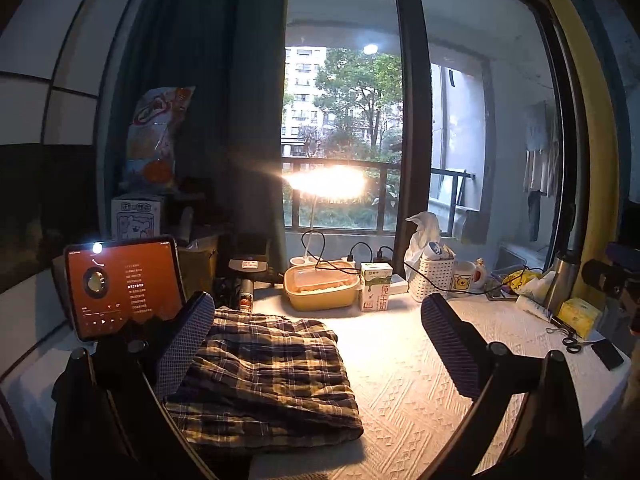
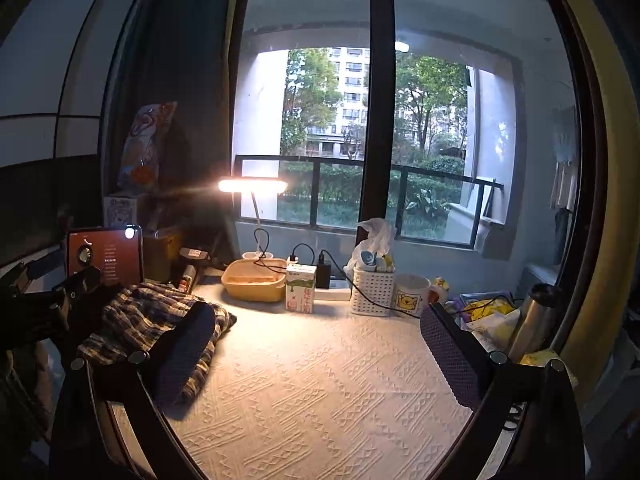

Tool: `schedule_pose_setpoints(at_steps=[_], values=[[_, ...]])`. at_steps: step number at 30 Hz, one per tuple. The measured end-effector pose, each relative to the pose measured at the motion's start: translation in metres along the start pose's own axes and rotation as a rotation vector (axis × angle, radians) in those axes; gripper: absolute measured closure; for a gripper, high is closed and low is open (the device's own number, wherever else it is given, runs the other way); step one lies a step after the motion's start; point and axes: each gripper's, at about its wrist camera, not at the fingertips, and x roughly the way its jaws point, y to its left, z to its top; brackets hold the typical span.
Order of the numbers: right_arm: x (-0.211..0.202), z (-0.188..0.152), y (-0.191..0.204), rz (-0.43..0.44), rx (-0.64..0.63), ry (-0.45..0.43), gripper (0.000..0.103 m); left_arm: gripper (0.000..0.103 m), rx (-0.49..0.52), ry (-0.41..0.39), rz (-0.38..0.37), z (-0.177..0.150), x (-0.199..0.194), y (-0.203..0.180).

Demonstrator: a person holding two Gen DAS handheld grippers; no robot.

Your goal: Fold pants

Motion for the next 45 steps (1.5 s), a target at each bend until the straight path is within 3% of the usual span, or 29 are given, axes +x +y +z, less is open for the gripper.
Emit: schedule_pose_setpoints(at_steps=[45], values=[[-0.0015, 0.0000, 0.0022, 0.008, -0.009, 0.011, 0.000, 0.001, 0.015, 0.016, -0.002, -0.0005, -0.0015, -0.0056]])
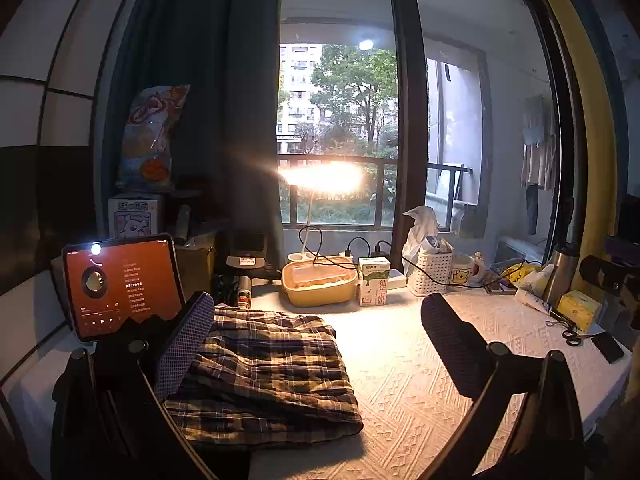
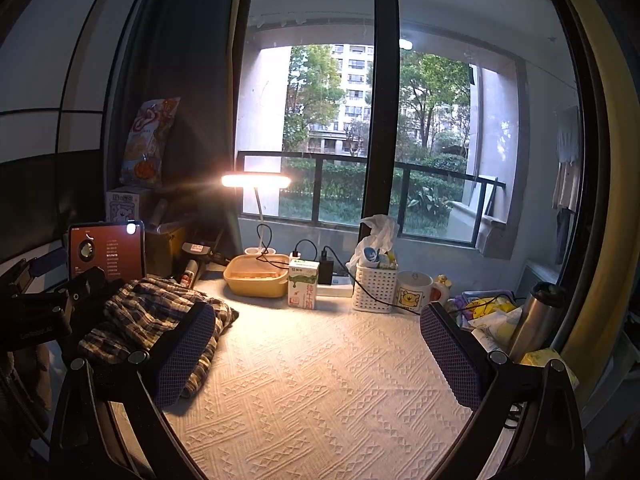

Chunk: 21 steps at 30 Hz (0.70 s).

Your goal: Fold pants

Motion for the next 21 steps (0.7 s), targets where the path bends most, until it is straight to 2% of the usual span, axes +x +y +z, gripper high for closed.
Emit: schedule_pose_setpoints(at_steps=[21], values=[[0.0004, -0.0045, -0.0025, -0.003, 0.012, 0.008, 0.000, 0.001, 0.005, -0.003, -0.013, -0.0013, -0.0021, -0.0028]])
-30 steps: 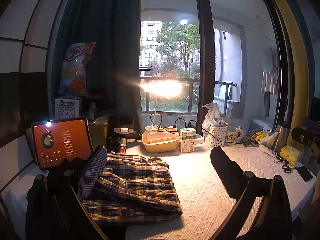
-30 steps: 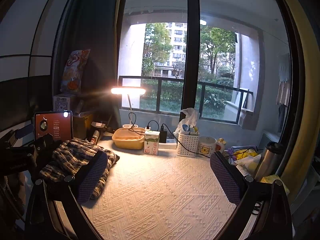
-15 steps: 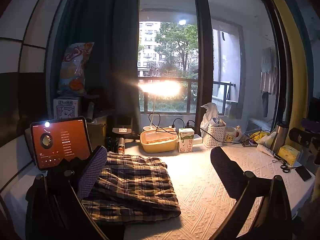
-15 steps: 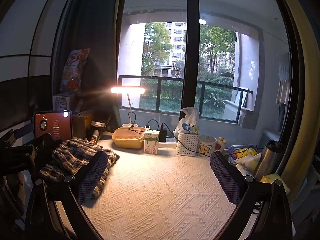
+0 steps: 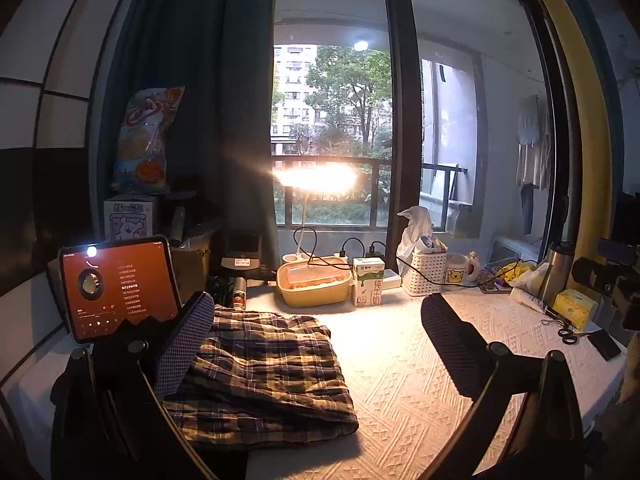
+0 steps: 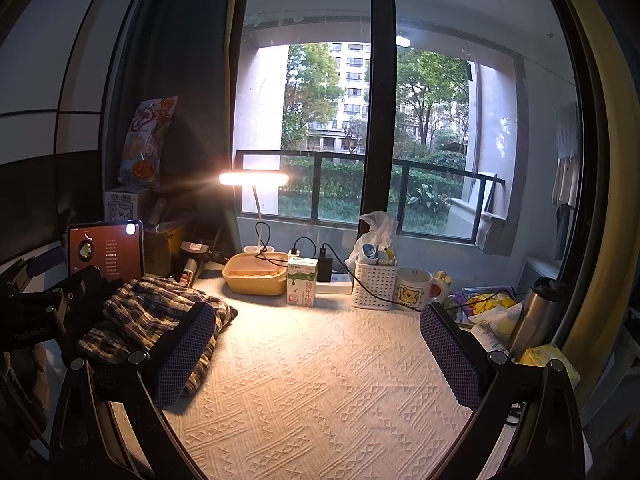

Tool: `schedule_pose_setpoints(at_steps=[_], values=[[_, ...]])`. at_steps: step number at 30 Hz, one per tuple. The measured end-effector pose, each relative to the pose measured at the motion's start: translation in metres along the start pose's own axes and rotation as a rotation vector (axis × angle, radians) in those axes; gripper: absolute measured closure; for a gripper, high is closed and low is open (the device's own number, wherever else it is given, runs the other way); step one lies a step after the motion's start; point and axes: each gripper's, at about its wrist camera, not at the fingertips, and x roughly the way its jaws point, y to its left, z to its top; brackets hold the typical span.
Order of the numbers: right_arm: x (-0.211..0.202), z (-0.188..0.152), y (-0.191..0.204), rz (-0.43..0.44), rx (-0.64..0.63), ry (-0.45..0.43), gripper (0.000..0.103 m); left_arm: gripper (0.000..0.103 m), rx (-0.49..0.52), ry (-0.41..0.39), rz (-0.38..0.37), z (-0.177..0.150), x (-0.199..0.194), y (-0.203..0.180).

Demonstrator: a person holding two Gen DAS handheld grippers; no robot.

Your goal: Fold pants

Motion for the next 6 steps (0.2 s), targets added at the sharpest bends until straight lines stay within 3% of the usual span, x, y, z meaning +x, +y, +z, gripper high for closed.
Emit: schedule_pose_setpoints(at_steps=[6], values=[[0.0005, -0.0001, -0.0003, 0.002, 0.001, 0.001, 0.000, 0.001, 0.009, 0.005, -0.015, -0.0004, 0.0014, -0.0019]])
